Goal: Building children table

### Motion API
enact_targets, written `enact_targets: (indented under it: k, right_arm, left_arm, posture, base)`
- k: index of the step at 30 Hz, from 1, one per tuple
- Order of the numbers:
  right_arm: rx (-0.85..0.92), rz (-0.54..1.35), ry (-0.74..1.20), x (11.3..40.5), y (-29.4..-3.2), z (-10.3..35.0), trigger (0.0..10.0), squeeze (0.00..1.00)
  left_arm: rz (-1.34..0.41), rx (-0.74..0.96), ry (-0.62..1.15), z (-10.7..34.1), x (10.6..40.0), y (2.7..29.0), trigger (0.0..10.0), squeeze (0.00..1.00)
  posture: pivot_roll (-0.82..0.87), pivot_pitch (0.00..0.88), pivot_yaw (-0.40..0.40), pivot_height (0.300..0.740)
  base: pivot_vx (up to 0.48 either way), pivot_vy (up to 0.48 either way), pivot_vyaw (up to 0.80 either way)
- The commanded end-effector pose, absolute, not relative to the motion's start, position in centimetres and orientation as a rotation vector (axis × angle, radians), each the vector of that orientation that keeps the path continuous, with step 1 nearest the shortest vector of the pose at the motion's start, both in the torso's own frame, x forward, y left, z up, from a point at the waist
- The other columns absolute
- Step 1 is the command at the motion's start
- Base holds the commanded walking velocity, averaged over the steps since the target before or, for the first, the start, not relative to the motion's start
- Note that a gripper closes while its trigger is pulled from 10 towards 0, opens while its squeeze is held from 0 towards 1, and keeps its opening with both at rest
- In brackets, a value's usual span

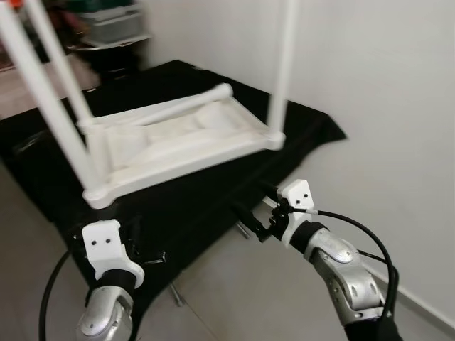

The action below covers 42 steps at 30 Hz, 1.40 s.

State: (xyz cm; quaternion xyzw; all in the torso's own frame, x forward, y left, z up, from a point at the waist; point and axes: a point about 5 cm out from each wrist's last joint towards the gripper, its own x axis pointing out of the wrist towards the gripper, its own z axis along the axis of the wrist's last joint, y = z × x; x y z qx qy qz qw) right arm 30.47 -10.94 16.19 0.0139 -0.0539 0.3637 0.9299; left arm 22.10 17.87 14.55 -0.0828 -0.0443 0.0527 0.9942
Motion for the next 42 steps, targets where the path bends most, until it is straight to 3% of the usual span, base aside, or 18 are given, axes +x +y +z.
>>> enact_targets:
  k: [1, 13, 22, 32, 42]
  right_arm:
    - [0.03, 0.752, -0.122, 30.4, -11.7, 16.7, 10.0, 0.0]
    - [-0.081, 0.893, -0.153, 30.3, -11.2, 18.2, 10.0, 0.0]
    - [-0.1, 0.957, -0.146, 29.8, -10.5, 18.3, 10.0, 0.0]
    - [-0.122, 1.0, -0.135, 29.1, -9.9, 17.7, 10.0, 0.0]
    - [-0.217, 1.065, -0.131, 28.7, -9.8, 17.7, 10.0, 0.0]
  left_arm:
    - [0.085, -0.161, -0.096, 14.9, 22.3, 17.4, 10.0, 0.0]
    - [0.066, -0.157, -0.101, 15.2, 22.5, 16.9, 10.0, 0.0]
    - [0.06, -0.163, -0.085, 15.0, 22.4, 16.7, 10.0, 0.0]
    - [0.007, -0.165, -0.087, 15.1, 22.3, 15.9, 10.0, 0.0]
    - [0.026, -0.18, -0.086, 15.1, 22.4, 16.1, 10.0, 0.0]
  posture:
    - [-0.09, 0.114, 0.011, 0.74]
    - [-0.08, 0.116, 0.006, 0.74]
    - [-0.08, 0.116, 0.003, 0.74]
    - [-0.08, 0.116, 0.003, 0.74]
    - [-0.08, 0.116, 0.005, 0.74]
  base:
    - [0.36, 0.0, 0.0]
    - [0.351, 0.0, 0.0]
    - [0.0, 0.0, 0.0]
    - [0.0, -0.456, 0.0]
    - [0.0, -0.383, 0.8]
